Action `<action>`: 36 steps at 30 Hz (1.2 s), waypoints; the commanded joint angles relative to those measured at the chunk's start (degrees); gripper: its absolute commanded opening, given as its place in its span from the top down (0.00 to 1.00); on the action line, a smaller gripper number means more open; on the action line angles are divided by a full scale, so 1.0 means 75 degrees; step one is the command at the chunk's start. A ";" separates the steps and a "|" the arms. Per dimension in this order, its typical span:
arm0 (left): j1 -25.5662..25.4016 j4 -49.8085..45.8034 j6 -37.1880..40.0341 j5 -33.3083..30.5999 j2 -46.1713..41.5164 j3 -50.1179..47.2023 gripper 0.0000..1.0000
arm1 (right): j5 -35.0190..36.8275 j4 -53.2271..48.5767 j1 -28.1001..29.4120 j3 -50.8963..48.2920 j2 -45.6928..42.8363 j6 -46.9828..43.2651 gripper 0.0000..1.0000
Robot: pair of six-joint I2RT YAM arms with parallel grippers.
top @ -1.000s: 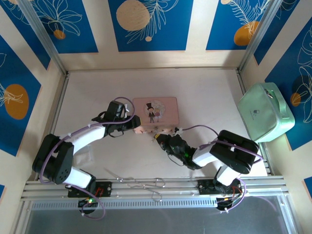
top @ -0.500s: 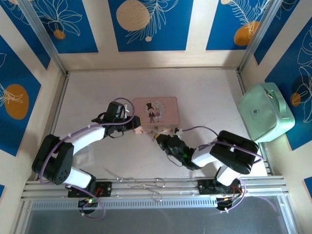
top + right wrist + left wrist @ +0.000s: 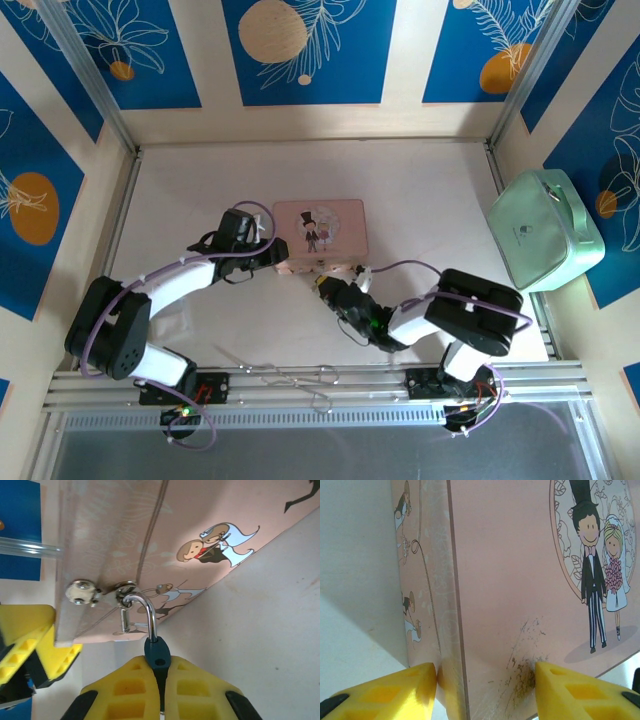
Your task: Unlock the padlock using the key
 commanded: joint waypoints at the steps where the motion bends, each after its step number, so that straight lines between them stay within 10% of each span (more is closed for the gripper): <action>1: 0.0179 -0.0775 0.0162 -0.0225 0.0104 -0.0358 0.48 | -0.0003 0.1255 -0.0269 -0.0236 0.0770 -0.0508 1.00; 7: 0.0185 -0.0723 0.0146 -0.0184 0.0080 -0.0444 0.48 | -0.0602 0.3286 -0.0592 -0.0337 0.2023 -0.0374 1.00; 29: 0.0226 -0.0679 0.0147 -0.0098 0.0151 -0.0507 0.50 | 0.0964 0.1446 -0.0093 -0.0430 0.1063 0.1249 1.00; 36: 0.0238 -0.0834 0.0258 -0.0049 0.0244 -0.0443 0.51 | 0.1973 -0.1340 0.0199 0.0012 0.0182 0.2797 1.00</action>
